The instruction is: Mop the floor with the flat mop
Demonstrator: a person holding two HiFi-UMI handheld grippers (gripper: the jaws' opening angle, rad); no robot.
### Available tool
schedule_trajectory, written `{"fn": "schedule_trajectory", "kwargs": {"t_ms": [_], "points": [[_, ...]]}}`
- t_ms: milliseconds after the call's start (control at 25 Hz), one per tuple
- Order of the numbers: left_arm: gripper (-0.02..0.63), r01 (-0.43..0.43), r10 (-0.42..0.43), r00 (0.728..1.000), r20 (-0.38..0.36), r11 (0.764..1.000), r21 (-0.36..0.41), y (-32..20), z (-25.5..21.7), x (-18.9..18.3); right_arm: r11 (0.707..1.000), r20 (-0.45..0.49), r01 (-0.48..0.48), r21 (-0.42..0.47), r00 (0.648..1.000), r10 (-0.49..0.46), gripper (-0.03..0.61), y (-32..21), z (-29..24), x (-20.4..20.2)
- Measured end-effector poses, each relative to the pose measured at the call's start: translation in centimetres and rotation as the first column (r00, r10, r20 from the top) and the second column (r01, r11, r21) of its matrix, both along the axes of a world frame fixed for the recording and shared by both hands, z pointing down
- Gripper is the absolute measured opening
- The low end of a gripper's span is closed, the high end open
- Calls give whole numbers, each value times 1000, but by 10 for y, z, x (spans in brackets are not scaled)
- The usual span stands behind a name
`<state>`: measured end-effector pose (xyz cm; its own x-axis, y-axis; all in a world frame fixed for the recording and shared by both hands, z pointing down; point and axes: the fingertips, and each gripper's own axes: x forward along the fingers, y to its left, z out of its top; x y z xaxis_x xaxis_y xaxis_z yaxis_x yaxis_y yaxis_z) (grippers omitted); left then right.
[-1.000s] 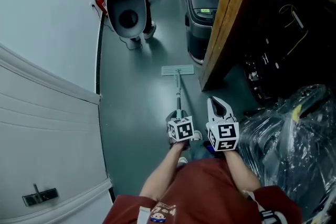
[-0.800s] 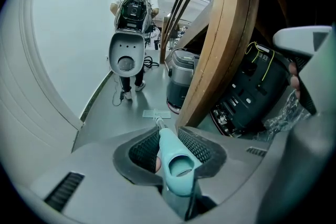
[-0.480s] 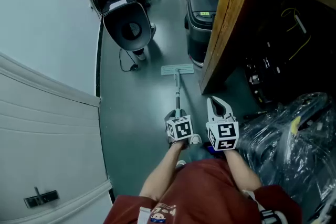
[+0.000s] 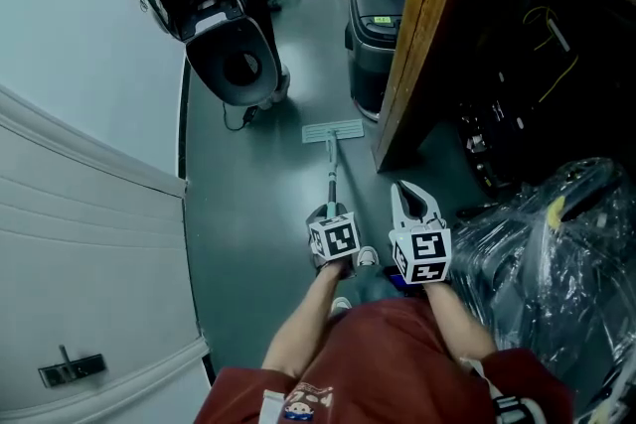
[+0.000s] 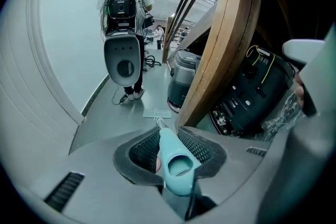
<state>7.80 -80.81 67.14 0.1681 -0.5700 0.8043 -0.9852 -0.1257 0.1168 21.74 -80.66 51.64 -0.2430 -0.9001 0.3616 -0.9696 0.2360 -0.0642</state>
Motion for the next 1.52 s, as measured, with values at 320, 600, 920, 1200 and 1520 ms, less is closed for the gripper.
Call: {"fn": "schedule_trajectory", "kwargs": {"t_ms": [320,600,920,1200,1520], "points": [[126,-9,9,1000,-13,1000,6,68,-2,-18,1000,-4,-11,7,1000,11,18,68,-3,-22],[126,-19,19,999,-31,1000,6,158,-1,-59,999,1,-29,19,1000,29,18,159,-4,-65],[126,-19,19,999,-42,1000,-7,239,0,-87,1000,-20,-17,10,1000,18,18,236,-8,-97],[126,-5,4,998,-59,1000,-14,288,-4,-91,1000,-28,16,16,999,-16,18,275,-15,-111],[126,26,-25,998,-51,1000,15,349,-1,-65,998,-20,51,23,999,-51,18,336,-9,-81]]}}
